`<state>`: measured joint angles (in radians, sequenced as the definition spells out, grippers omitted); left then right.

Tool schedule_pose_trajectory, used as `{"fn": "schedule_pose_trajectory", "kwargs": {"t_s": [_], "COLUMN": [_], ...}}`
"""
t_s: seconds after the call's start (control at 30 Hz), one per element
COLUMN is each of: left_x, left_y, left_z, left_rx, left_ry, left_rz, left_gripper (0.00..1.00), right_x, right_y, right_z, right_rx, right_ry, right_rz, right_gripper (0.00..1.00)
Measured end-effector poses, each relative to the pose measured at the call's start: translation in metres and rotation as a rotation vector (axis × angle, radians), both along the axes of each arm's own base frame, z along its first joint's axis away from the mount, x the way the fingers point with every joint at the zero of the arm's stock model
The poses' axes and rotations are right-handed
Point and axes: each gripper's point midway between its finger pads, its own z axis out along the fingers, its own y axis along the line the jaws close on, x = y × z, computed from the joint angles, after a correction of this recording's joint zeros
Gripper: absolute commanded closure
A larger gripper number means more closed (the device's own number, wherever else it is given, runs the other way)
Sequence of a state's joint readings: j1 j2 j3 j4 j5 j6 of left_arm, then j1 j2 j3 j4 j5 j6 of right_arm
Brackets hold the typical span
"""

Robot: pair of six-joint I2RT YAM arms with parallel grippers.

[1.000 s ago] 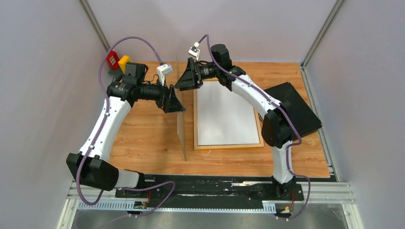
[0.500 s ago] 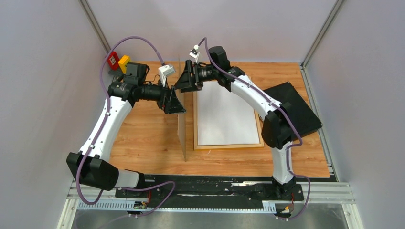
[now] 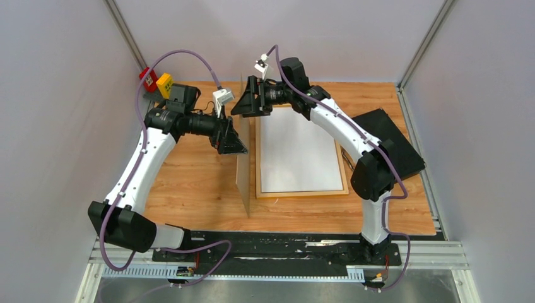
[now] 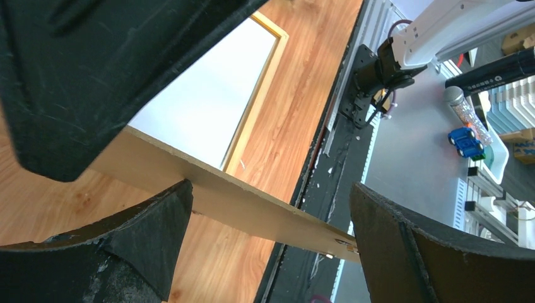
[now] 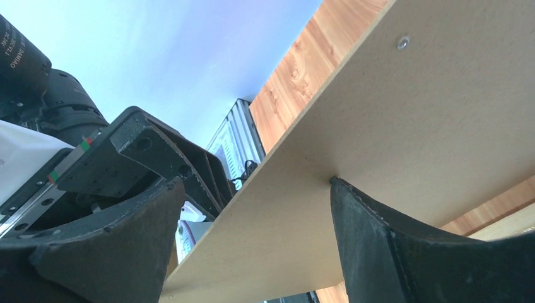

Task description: Put the photo into the frame

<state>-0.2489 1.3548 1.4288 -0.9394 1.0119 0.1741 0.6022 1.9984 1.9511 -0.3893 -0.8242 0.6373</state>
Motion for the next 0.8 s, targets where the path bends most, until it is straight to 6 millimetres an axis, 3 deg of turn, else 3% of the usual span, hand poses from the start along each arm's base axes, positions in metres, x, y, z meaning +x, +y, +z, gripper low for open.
{"fn": "schedule_pose_trajectory", "kwargs": {"t_s": [0.8], "left_x": [-0.012], "left_y": [-0.015], "left_z": [0.020], "left_rx": [-0.028], "left_ry": [-0.043], "left_rz": [-0.070], "left_gripper": [0.00], "right_x": [0.010], "right_y": [-0.007], "right_z": [-0.013], "right_rx": [-0.063], "right_ry": [-0.058], "right_rz": [-0.067], "right_gripper": [0.16]}}
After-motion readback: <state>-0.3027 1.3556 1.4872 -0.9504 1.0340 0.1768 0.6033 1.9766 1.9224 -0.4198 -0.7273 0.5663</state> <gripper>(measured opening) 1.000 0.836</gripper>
